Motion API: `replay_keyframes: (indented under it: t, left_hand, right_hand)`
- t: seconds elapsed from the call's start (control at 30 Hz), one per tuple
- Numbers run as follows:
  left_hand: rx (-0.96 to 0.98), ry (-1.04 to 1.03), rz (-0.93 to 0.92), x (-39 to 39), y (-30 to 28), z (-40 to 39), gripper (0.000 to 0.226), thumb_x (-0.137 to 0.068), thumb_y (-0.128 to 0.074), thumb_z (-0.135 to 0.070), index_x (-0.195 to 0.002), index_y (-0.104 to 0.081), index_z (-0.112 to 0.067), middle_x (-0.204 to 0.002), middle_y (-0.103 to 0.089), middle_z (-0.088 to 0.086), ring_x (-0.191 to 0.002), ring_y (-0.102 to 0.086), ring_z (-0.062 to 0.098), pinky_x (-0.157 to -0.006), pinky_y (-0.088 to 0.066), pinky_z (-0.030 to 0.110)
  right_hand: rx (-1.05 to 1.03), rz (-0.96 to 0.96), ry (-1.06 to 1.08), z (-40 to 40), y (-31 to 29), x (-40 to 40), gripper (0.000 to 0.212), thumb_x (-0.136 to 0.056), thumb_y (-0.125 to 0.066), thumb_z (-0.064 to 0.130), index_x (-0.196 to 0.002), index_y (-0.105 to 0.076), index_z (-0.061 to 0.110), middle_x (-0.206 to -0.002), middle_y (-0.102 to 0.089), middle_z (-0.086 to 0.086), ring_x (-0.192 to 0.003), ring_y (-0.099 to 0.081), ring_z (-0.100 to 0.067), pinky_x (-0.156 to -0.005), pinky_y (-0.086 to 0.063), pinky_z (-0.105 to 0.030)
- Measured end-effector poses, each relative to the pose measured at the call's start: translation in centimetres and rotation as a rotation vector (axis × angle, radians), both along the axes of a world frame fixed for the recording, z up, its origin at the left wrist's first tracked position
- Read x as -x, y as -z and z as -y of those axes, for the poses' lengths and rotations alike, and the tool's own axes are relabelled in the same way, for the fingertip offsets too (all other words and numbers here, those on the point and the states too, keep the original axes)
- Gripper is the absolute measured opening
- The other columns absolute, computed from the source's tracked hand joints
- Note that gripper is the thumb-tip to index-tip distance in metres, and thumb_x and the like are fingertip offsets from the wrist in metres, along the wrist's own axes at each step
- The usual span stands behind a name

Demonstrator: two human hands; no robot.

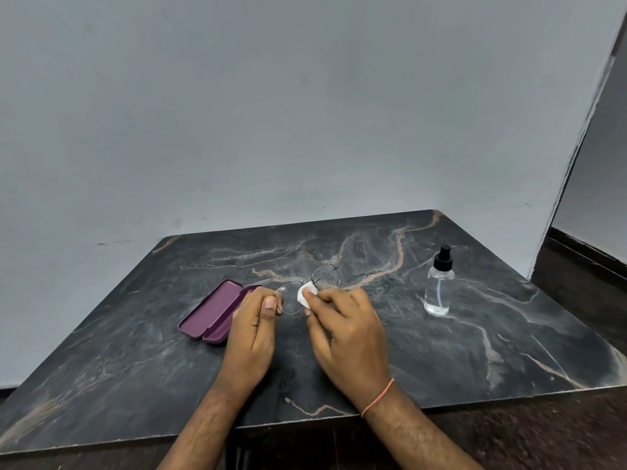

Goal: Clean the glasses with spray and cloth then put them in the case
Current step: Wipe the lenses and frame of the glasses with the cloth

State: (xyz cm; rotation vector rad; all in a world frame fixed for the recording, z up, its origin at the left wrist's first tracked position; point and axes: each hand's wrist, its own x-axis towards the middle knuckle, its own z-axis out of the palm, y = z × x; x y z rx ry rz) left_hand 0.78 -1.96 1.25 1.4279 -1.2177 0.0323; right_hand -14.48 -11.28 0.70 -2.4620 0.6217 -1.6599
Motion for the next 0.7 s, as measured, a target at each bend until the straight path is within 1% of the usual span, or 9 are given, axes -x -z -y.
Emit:
replay_keyframes:
  t: [0.07,0.1,0.2,0.37,0.47,0.57,0.63,0.7]
  left_hand:
    - [0.002,0.009,0.008,0.0,0.0,0.0,0.029,-0.114,-0.039,-0.038,-0.091,-0.057,-0.033,-0.084,-0.056,-0.013,-0.078,-0.053,0.014,-0.075,-0.045,0.03]
    - [0.001,0.012,0.016,-0.1,0.1,0.0,0.029,-0.114,-0.04,-0.038,-0.092,-0.057,-0.033,-0.083,-0.056,-0.012,-0.077,-0.053,0.015,-0.073,-0.046,0.032]
    - [-0.001,0.009,0.048,-0.1,0.2,0.1,0.029,-0.114,-0.04,-0.041,-0.095,-0.061,-0.033,-0.085,-0.061,-0.007,-0.078,-0.058,0.021,-0.071,-0.049,0.048]
    - [-0.065,-0.005,0.173,0.4,0.3,0.0,0.027,-0.115,-0.041,-0.038,-0.093,-0.056,-0.035,-0.085,-0.057,-0.009,-0.082,-0.057,0.017,-0.079,-0.048,0.06]
    - [-0.076,0.002,0.183,0.4,0.3,-0.1,0.027,-0.115,-0.04,-0.036,-0.098,-0.061,-0.035,-0.089,-0.062,-0.01,-0.086,-0.061,0.017,-0.081,-0.049,0.061]
    - [-0.079,-0.005,0.189,0.4,0.2,-0.3,0.027,-0.114,-0.04,-0.034,-0.102,-0.063,-0.036,-0.093,-0.064,-0.013,-0.09,-0.063,0.016,-0.084,-0.049,0.057]
    - [-0.082,-0.012,0.203,0.5,0.1,-0.2,0.027,-0.114,-0.039,-0.036,-0.101,-0.063,-0.037,-0.093,-0.063,-0.015,-0.091,-0.062,0.013,-0.086,-0.047,0.054]
    - [-0.09,-0.024,0.207,0.7,0.2,-0.2,0.027,-0.114,-0.039,-0.037,-0.097,-0.06,-0.036,-0.091,-0.061,-0.013,-0.091,-0.061,0.014,-0.089,-0.046,0.054]
  right_hand:
    - [0.045,-0.019,-0.051,-0.4,-0.1,0.0,0.032,-0.099,-0.071,0.023,-0.13,-0.076,0.025,-0.108,-0.07,0.012,-0.091,-0.057,-0.02,-0.073,-0.055,-0.039]
    - [0.075,-0.038,-0.083,-0.6,-0.2,0.1,0.031,-0.099,-0.071,0.023,-0.129,-0.076,0.025,-0.109,-0.07,0.012,-0.09,-0.057,-0.02,-0.072,-0.055,-0.039]
    - [0.123,-0.072,-0.111,-0.9,-0.1,0.1,0.029,-0.098,-0.071,0.024,-0.127,-0.077,0.025,-0.109,-0.071,0.012,-0.089,-0.058,-0.021,-0.072,-0.054,-0.04]
    - [-0.012,0.022,-0.011,0.1,0.0,0.1,0.03,-0.101,-0.07,0.025,-0.131,-0.077,0.024,-0.109,-0.07,0.011,-0.095,-0.056,-0.018,-0.077,-0.055,-0.038]
    - [0.033,-0.005,-0.065,-0.3,0.0,0.1,0.031,-0.1,-0.072,0.022,-0.13,-0.077,0.023,-0.109,-0.07,0.009,-0.092,-0.057,-0.018,-0.075,-0.055,-0.036]
    - [0.077,-0.031,-0.113,-0.6,0.0,0.0,0.032,-0.098,-0.074,0.021,-0.129,-0.077,0.024,-0.109,-0.071,0.01,-0.09,-0.058,-0.019,-0.073,-0.055,-0.037]
    - [0.048,-0.014,-0.073,-0.4,0.1,0.1,0.031,-0.1,-0.072,0.024,-0.13,-0.077,0.026,-0.108,-0.07,0.011,-0.09,-0.057,-0.019,-0.074,-0.055,-0.037]
    - [0.001,0.003,-0.023,-0.1,0.1,0.1,0.032,-0.101,-0.07,0.026,-0.133,-0.075,0.027,-0.109,-0.069,0.012,-0.093,-0.055,-0.017,-0.075,-0.055,-0.037]
